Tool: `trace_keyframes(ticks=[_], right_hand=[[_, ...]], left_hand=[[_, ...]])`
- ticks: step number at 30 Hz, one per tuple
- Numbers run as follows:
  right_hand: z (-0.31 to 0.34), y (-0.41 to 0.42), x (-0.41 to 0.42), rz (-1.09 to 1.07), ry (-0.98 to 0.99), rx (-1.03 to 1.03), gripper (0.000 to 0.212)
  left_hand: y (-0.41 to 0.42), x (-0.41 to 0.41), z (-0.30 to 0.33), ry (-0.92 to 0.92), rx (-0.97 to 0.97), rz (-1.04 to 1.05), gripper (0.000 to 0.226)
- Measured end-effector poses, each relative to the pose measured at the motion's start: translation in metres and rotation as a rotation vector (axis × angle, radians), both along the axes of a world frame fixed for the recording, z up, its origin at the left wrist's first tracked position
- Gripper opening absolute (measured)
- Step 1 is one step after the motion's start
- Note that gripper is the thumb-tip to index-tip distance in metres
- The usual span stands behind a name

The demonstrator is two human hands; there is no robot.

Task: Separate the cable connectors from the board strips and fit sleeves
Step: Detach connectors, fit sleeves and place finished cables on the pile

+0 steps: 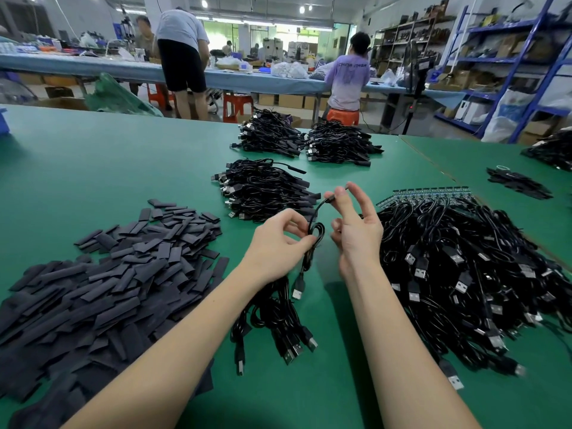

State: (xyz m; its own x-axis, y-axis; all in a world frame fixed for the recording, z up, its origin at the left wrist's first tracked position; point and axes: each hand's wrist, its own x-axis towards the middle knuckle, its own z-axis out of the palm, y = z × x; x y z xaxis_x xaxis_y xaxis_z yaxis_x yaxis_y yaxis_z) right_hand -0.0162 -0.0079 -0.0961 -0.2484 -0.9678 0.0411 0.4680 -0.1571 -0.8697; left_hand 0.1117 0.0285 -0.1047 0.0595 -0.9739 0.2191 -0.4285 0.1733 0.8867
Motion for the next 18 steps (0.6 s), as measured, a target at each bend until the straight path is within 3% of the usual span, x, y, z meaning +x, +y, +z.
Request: trace_keyframes(ticks=[4,7,12,16,18], right_hand=[[-0.002,0.0,-0.006,0.012,0.077,0.076,0.034],[-0.005,-0.002,-0.007,0.032,0.07,0.148,0.024],[-0.007,-0.002,-0.005,0.112,0.134,0.223,0.021],[-0.007,0.0,-0.005,0.156,0.174,0.24,0.016],[-0.008,0.001,-0.004,0.174,0.201,0.252,0.014]], left_hand=[[-0.009,0.005,0.01,0.082,-0.128,0.071,0.012],[-0.027,0.014,0.032,0.04,-0.267,0.156,0.011],[-0.075,0.036,0.065,-0.494,-0.377,0.228,0.013],[-0.101,0.051,0.05,-0.857,-0.223,0.155,0.014],[-0.104,0.054,0.035,-0.92,-0.14,0.119,0.016]])
